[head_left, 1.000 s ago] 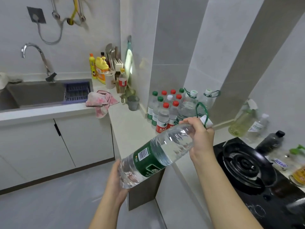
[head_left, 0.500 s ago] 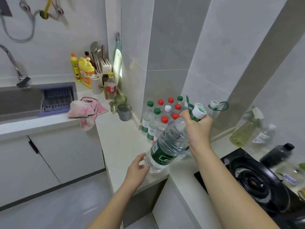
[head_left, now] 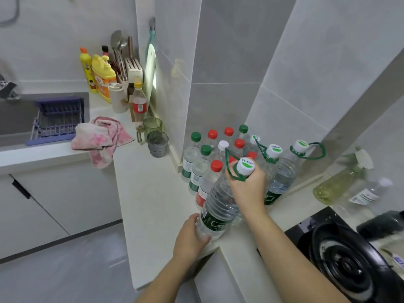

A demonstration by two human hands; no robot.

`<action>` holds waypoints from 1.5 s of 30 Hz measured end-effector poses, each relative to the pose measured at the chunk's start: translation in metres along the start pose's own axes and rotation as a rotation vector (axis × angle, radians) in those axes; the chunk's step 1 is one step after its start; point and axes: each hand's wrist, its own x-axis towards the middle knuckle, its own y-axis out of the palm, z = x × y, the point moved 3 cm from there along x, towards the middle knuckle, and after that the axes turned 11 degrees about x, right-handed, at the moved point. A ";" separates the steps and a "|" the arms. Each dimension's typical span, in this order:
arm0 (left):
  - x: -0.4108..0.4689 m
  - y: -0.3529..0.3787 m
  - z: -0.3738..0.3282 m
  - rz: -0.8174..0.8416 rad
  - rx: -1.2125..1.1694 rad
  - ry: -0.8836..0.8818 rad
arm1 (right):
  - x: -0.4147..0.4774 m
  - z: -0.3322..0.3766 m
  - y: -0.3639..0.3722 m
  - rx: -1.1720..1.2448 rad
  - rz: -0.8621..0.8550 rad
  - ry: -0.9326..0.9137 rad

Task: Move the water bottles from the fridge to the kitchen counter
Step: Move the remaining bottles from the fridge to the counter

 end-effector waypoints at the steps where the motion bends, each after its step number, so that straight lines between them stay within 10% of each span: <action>1: 0.003 0.003 0.002 -0.008 0.018 0.000 | 0.000 -0.003 0.000 -0.007 0.000 -0.008; 33: 0.030 0.041 -0.006 -0.122 0.218 0.009 | 0.018 -0.025 -0.003 -0.091 0.044 -0.219; 45: 0.061 0.013 -0.002 0.191 -0.160 0.285 | -0.040 -0.052 -0.034 -0.232 0.126 -0.040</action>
